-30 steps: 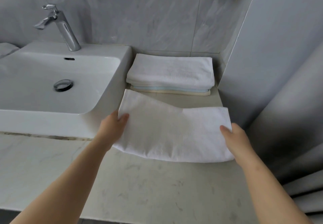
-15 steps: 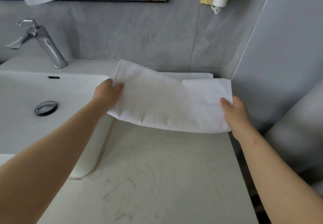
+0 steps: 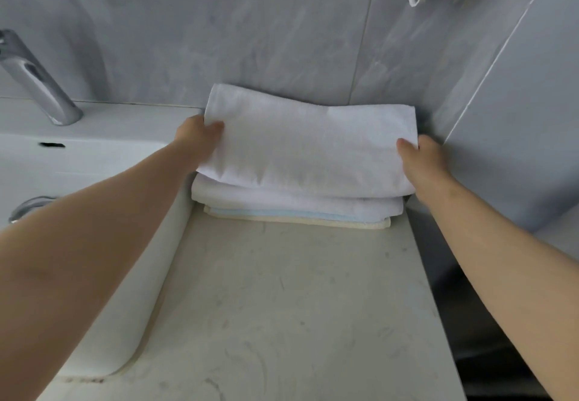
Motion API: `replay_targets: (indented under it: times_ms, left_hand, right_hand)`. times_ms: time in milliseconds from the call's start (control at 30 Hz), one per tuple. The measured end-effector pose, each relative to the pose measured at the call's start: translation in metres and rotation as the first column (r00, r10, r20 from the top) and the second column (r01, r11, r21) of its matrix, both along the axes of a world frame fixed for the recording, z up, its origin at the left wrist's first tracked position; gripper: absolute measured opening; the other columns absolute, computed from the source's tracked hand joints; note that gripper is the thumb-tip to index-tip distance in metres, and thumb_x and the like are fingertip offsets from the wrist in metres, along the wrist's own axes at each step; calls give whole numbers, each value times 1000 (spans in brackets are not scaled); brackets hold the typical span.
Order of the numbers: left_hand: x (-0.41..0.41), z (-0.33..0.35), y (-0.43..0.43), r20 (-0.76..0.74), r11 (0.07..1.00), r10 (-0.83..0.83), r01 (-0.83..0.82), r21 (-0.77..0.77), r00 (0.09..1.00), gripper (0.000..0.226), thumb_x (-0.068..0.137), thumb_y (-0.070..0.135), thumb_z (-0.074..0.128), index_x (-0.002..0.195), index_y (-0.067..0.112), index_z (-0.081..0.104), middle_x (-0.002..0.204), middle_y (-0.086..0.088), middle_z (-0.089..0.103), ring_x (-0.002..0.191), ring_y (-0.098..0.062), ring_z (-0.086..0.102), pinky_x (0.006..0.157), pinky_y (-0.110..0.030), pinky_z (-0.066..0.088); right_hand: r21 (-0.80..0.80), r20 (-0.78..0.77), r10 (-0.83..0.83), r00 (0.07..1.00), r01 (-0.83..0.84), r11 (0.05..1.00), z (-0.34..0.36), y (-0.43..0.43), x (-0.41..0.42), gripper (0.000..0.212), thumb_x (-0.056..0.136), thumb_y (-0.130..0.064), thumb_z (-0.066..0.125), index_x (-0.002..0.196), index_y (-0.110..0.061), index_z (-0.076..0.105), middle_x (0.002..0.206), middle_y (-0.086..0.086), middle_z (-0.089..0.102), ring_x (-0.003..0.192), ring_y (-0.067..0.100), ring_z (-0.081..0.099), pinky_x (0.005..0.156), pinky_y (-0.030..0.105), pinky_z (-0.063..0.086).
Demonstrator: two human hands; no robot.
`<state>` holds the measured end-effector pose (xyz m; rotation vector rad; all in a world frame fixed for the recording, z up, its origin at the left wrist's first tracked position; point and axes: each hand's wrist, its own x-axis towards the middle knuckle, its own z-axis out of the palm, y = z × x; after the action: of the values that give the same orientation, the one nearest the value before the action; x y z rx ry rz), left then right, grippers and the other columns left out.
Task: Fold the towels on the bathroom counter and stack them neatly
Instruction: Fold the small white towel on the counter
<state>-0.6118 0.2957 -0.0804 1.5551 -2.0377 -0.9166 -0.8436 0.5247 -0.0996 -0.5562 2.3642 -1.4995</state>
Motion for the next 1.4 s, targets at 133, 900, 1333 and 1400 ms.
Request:
replay_targets:
  times_ms: [133, 900, 1333, 1400]
  left_hand:
    - [6, -30, -2, 118, 999, -33, 30, 30, 992, 42, 97, 30, 44, 129, 3, 48, 124, -17, 54, 113, -35, 51, 84, -33, 38]
    - [5, -44, 7, 401, 983, -16, 88, -162, 916, 29, 99, 19, 37, 120, 0, 37, 120, -27, 52, 110, -42, 50, 74, -38, 34]
    - [5, -51, 20, 477, 910, -16, 211, -357, 879, 52, 87, -1, 42, 137, 8, 29, 140, -20, 30, 126, -40, 31, 103, -47, 29]
    - [4, -51, 26, 450, 850, -61, 283, -445, 891, 52, 89, 4, 45, 138, 14, 34, 150, -15, 20, 138, -35, 18, 111, -45, 17]
  right_hand:
    - [109, 32, -24, 999, 20, 994, -17, -5, -7, 21, 94, -15, 44, 107, -3, 55, 92, 8, 53, 85, 22, 47, 68, 28, 37]
    - [0, -211, -174, 962, 178, 984, -41, 3, 7, 21, 94, -16, 47, 103, -4, 61, 92, 1, 55, 85, 15, 49, 74, 24, 39]
    - [127, -224, -87, 971, 117, 985, -44, 3, 7, 28, 88, -8, 51, 116, -7, 53, 116, 13, 57, 107, 31, 54, 86, 37, 44]
    - [205, -453, -32, 891, 138, 969, -40, 3, 14, 36, 85, -8, 52, 121, -10, 53, 125, 13, 52, 115, 33, 47, 92, 39, 40]
